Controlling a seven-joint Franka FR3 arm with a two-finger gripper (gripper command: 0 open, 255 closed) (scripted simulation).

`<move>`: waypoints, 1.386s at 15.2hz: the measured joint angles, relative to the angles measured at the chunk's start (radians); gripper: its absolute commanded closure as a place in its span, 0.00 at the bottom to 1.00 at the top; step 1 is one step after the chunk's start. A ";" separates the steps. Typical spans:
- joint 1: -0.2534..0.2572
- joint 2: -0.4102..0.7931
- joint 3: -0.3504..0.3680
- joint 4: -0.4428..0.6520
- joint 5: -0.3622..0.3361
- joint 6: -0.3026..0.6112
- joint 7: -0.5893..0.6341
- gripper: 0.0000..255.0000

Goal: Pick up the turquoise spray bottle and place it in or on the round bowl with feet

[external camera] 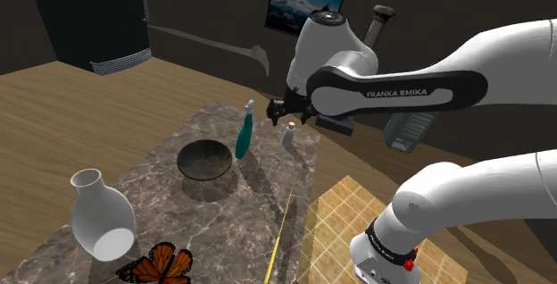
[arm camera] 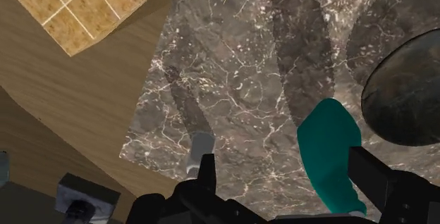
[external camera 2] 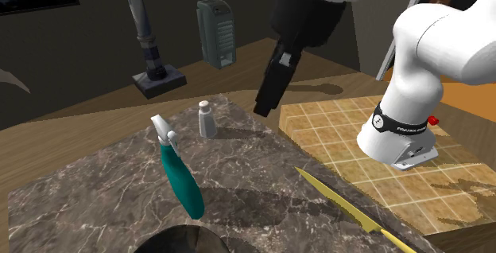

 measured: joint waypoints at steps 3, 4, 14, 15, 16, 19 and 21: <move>-0.078 0.101 0.118 0.030 -0.056 0.084 0.192 0.00; -0.109 0.136 0.162 0.038 -0.083 0.112 0.263 0.00; -0.387 0.747 0.510 0.361 -0.772 0.030 1.156 0.00; -0.371 0.782 0.499 0.385 -0.810 0.011 1.196 0.00; -0.356 0.815 0.485 0.402 -0.845 0.000 1.226 0.00; -0.338 0.867 0.456 0.415 -0.906 0.001 1.269 0.00; -0.336 0.886 0.440 0.414 -0.934 0.011 1.282 0.00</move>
